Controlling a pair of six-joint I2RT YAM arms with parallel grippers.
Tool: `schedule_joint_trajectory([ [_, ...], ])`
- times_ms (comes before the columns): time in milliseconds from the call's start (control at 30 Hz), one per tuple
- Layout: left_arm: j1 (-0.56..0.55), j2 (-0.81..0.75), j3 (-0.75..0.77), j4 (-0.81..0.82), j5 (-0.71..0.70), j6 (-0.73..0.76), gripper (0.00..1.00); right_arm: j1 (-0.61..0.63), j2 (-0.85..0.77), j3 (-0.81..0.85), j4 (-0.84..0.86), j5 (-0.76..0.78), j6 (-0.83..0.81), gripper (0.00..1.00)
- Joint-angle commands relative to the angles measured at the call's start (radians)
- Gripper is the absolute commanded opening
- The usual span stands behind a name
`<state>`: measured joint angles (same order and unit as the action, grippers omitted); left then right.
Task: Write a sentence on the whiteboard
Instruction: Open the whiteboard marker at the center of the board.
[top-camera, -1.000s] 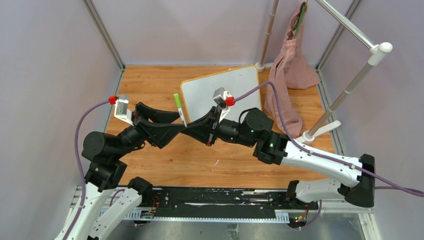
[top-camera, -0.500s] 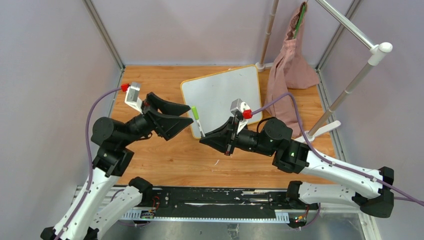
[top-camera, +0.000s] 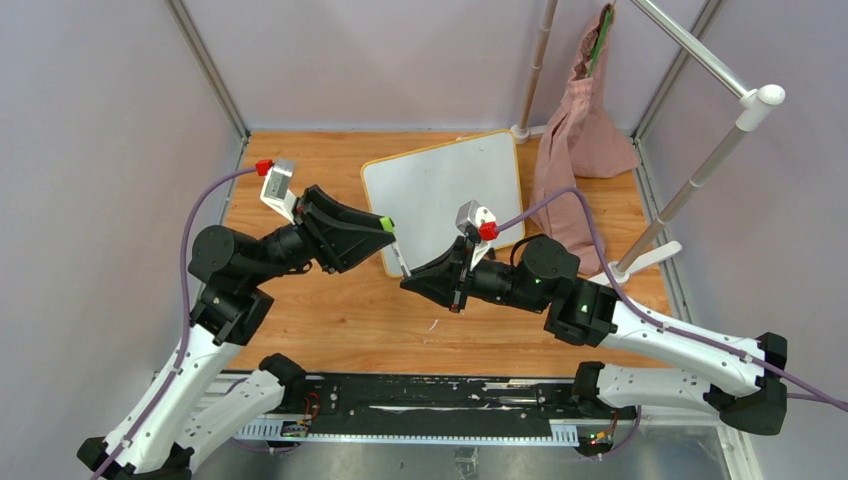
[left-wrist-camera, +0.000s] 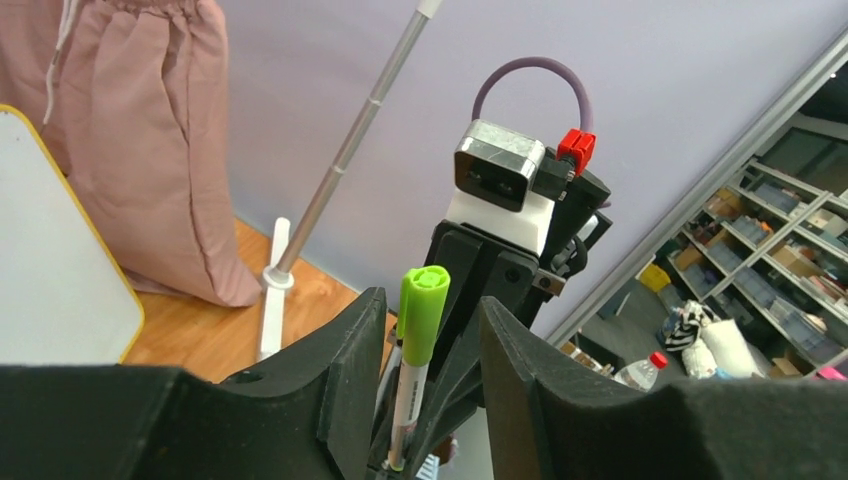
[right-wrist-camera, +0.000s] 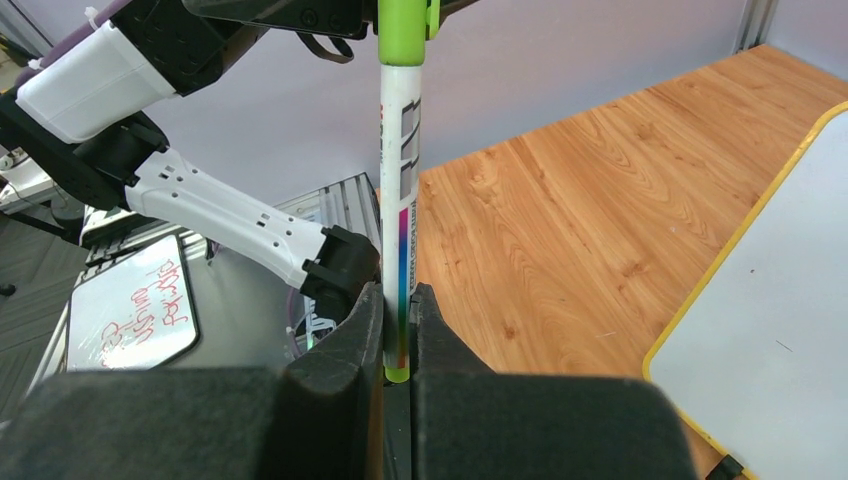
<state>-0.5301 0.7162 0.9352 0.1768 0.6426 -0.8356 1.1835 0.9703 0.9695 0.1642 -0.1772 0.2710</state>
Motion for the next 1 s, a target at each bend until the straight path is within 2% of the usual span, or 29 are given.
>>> schedule_joint_trajectory([
  [0,-0.018,0.002,0.022,0.027,0.001,0.009,0.44,0.007,-0.023,-0.009,-0.001,0.017,-0.021,0.00],
  [100,-0.030,0.015,0.024,0.027,0.007,0.009,0.49,0.007,-0.022,-0.008,-0.002,0.016,-0.021,0.00],
  [200,-0.049,0.026,0.024,0.026,0.010,0.015,0.47,0.007,-0.020,-0.006,0.000,0.015,-0.021,0.00],
  [367,-0.064,0.028,0.021,0.028,0.002,0.025,0.34,0.007,-0.016,-0.003,-0.002,0.013,-0.021,0.00],
  [533,-0.065,0.013,0.015,0.028,-0.023,0.034,0.16,0.007,-0.018,-0.002,-0.005,0.015,-0.022,0.00],
  [567,-0.065,0.010,0.013,0.028,-0.026,0.036,0.12,0.007,-0.019,-0.003,-0.003,0.021,-0.016,0.05],
  [633,-0.065,0.008,0.011,0.028,-0.030,0.037,0.04,0.007,-0.025,-0.007,0.020,0.031,-0.003,0.33],
  [700,-0.065,0.008,0.007,0.028,-0.030,0.034,0.00,0.007,-0.029,-0.007,0.049,0.046,0.012,0.50],
  [800,-0.065,0.009,0.000,0.028,-0.036,0.029,0.00,0.007,-0.018,0.008,0.087,0.068,0.025,0.60],
  [967,-0.065,0.001,-0.006,0.027,-0.041,0.026,0.00,0.008,0.027,0.055,0.130,0.099,0.037,0.63],
])
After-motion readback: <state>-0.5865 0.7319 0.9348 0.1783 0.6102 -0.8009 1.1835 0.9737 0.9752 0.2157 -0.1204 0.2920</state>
